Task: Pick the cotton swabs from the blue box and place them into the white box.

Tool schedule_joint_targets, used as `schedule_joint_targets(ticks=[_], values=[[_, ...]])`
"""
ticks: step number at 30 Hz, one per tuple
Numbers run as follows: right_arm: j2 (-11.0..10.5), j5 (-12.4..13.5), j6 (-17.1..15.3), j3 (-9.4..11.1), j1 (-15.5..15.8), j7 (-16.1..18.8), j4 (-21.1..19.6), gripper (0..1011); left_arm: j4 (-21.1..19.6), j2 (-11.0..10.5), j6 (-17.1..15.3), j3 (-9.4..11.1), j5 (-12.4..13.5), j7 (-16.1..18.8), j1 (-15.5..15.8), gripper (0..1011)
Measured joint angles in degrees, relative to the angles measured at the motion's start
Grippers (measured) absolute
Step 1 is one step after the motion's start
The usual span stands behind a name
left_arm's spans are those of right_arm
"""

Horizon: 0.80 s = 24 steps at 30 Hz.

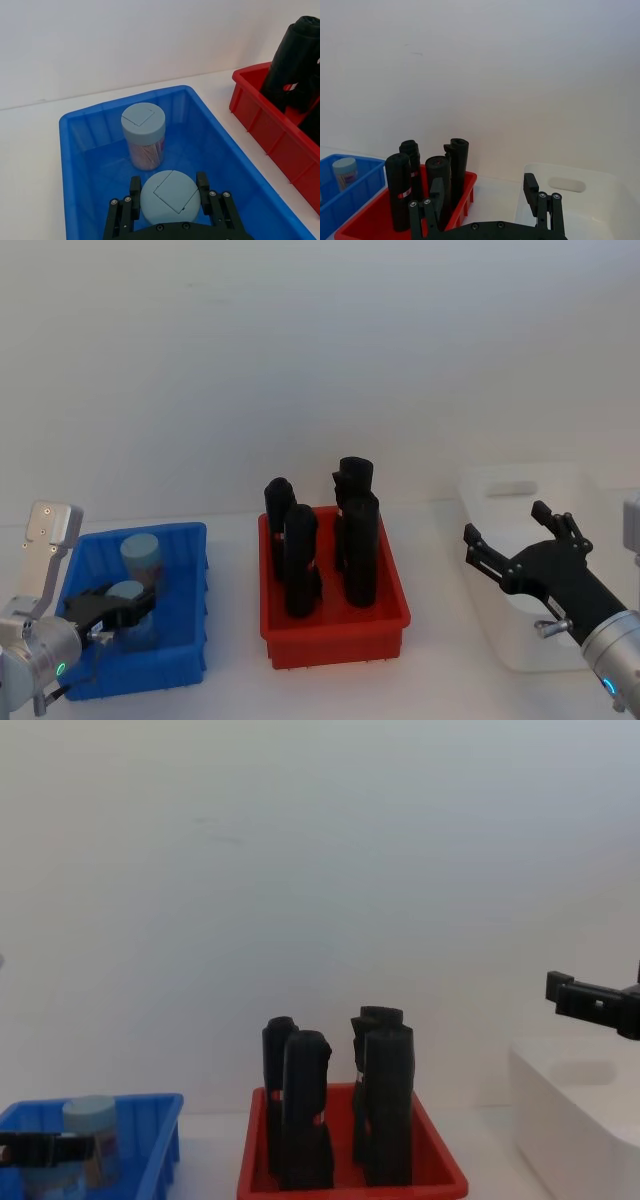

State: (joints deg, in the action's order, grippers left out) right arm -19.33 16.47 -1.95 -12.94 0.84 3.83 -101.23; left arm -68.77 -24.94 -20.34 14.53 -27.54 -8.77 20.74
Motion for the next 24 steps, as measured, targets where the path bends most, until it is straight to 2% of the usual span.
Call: schedule_joint_targets(ticks=[4,12,24], values=[[0.00,0.00,0.00,0.00,0.00,0.00,0.00,1002,-0.45,-0.08,0.26,-0.11,-0.53,-0.33,-0.28,669],[0.00,0.00,0.00,0.00,0.00,0.00,0.00,1001,-3.92,-0.66,1.07,-0.43,-0.59,-0.84,-1.14,669],[0.00,0.00,0.00,0.00,0.00,0.00,0.00,1002,-12.47,-2.03,0.83,-0.63,3.32,-4.20,-1.65,669]])
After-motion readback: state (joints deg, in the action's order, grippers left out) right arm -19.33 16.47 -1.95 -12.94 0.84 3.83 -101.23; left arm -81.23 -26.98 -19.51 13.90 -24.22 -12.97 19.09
